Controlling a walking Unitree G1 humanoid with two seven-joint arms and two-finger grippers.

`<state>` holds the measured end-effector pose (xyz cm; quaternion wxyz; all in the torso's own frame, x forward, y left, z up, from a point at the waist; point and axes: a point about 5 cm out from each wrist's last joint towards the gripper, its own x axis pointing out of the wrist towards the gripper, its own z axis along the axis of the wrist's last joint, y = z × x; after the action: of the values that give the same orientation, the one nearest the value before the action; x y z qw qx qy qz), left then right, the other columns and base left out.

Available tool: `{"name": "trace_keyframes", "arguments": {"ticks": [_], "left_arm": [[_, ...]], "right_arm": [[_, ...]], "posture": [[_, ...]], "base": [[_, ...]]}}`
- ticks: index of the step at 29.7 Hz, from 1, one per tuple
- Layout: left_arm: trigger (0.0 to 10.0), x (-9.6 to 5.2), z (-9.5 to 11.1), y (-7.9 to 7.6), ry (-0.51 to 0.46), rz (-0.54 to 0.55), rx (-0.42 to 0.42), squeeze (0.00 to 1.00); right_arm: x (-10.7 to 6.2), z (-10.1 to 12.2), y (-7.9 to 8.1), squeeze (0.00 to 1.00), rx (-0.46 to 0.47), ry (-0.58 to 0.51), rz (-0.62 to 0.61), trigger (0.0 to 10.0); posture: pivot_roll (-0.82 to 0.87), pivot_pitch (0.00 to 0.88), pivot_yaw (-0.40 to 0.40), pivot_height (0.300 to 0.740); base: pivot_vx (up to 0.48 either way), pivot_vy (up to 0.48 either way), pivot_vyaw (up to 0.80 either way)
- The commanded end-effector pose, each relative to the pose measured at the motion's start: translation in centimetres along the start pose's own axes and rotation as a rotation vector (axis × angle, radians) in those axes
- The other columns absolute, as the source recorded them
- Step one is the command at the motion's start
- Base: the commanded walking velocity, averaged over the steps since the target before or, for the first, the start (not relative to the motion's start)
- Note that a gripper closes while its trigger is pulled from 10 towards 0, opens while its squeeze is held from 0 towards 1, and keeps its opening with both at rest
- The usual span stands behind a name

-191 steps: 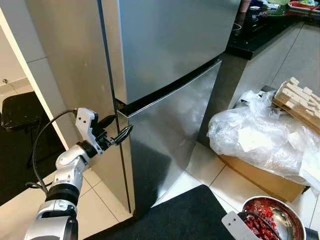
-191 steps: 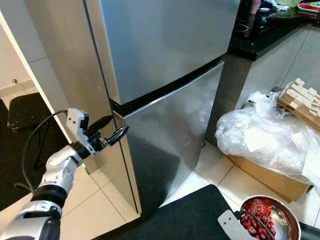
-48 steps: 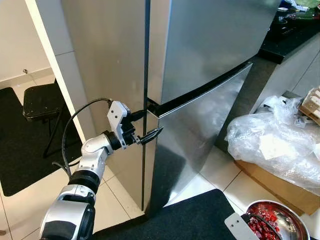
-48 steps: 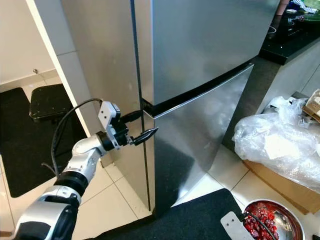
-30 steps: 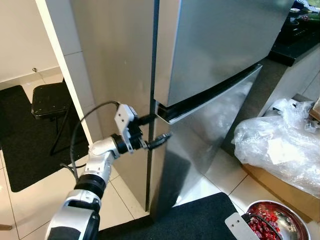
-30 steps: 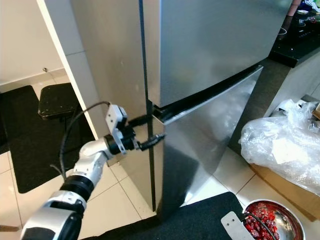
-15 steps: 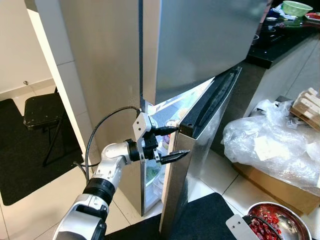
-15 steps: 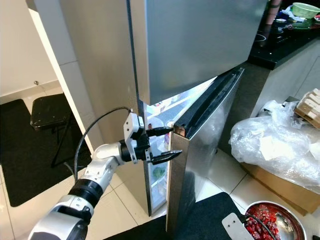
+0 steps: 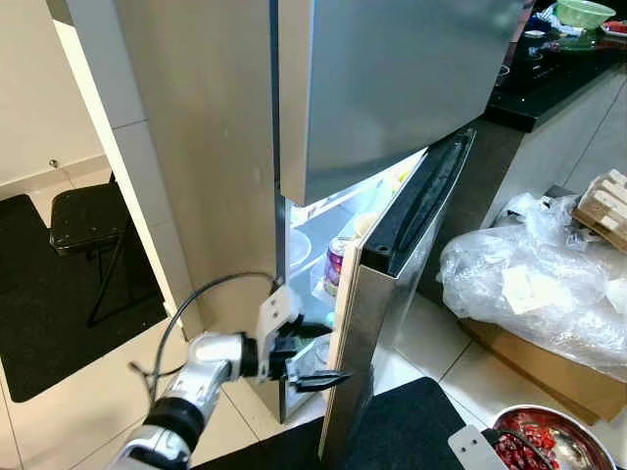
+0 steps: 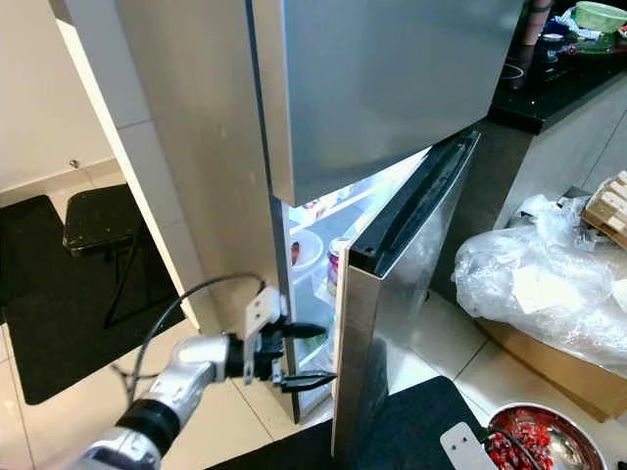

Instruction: Restocking fridge

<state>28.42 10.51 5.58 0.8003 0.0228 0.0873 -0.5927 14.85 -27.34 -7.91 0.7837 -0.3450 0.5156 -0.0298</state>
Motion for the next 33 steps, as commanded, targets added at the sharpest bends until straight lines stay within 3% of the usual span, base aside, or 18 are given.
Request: {"name": "trace_keyframes", "arguments": {"ticks": [1, 11, 19, 23, 33], "left_arm": [[10.0, -1.2, 0.5, 1.1, -0.016, 0.104, 0.036, 0.0], [10.0, -2.2, 0.7, 3.0, -0.051, 0.376, 0.047, 0.0], [10.0, -1.0, 0.8, 2.7, -0.083, 0.415, 0.056, 0.0], [10.0, 0.7, 0.2, 1.7, -0.075, 0.422, 0.062, 0.0], [10.0, 1.0, -0.2, 1.7, -0.035, 0.464, 0.081, 0.0]], "right_arm": [[0.1, 0.0, -0.6, 0.0, 0.023, 0.004, -0.034, 10.0], [0.1, -0.5, -1.0, 0.0, 0.032, 0.029, -0.054, 10.0], [0.1, -0.7, -1.2, 0.0, 0.041, 0.037, -0.057, 10.0], [0.2, -0.5, -1.4, 0.0, 0.047, 0.034, -0.063, 10.0], [0.2, -0.4, -1.6, 0.0, 0.05, 0.03, -0.067, 10.0]], "posture": [[-0.03, 0.0, -0.014, 0.74], [-0.03, 0.0, -0.017, 0.74], [-0.03, 0.0, -0.019, 0.74], [-0.03, 0.0, -0.019, 0.74], [-0.03, 0.0, -0.022, 0.74]], "base": [[0.0, 0.0, 0.0], [0.0, 0.0, 0.0], [0.0, 0.0, -0.3], [0.0, 0.0, -0.79], [0.0, 0.0, -0.8]]}}
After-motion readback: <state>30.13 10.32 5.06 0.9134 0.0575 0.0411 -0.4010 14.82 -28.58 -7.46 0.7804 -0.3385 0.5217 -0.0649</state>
